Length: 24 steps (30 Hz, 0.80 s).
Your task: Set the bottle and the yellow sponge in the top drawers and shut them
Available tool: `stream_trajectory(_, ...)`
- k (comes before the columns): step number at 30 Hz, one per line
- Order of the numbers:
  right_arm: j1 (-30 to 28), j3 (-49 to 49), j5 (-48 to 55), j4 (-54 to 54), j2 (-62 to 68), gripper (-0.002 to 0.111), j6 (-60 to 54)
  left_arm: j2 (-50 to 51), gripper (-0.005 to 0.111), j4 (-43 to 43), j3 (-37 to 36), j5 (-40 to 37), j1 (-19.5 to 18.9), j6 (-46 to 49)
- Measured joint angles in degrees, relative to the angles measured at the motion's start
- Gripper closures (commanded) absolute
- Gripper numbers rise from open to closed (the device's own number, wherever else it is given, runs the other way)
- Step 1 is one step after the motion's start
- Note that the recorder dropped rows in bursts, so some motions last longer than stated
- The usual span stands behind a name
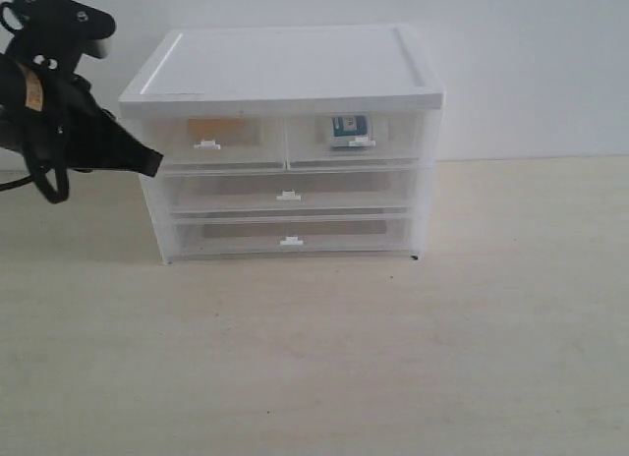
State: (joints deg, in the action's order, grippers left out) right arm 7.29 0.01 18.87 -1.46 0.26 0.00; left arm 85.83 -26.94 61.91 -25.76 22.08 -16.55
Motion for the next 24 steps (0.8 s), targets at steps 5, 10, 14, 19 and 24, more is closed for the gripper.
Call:
stream_trajectory(5, 0.0, 0.0, 0.0, 0.0, 0.0, 0.108, 0.0, -7.9, 0.103, 3.1, -5.8, -0.1, 0.0, -0.3)
stream_trajectory(10, 0.0, 0.0, 0.0, 0.0, 0.0, 0.108, 0.0, -15.0, 0.103, 5.9, -13.1, -0.2, 0.0, -0.9)
stream_trajectory(14, 0.0, 0.0, 0.0, 0.0, 0.0, 0.108, 0.0, -21.4, 0.103, 8.3, -19.3, 0.6, 0.0, -3.1)
stream_trajectory(19, 0.0, 0.0, 0.0, 0.0, 0.0, 0.108, 0.0, -30.0, 0.103, 10.0, -25.2, 0.9, 0.0, -3.7)
stream_trajectory(24, 0.0, 0.0, 0.0, 0.0, 0.0, 0.108, 0.0, -39.6, 0.103, 15.1, -27.4, -0.9, 0.0, -3.8)
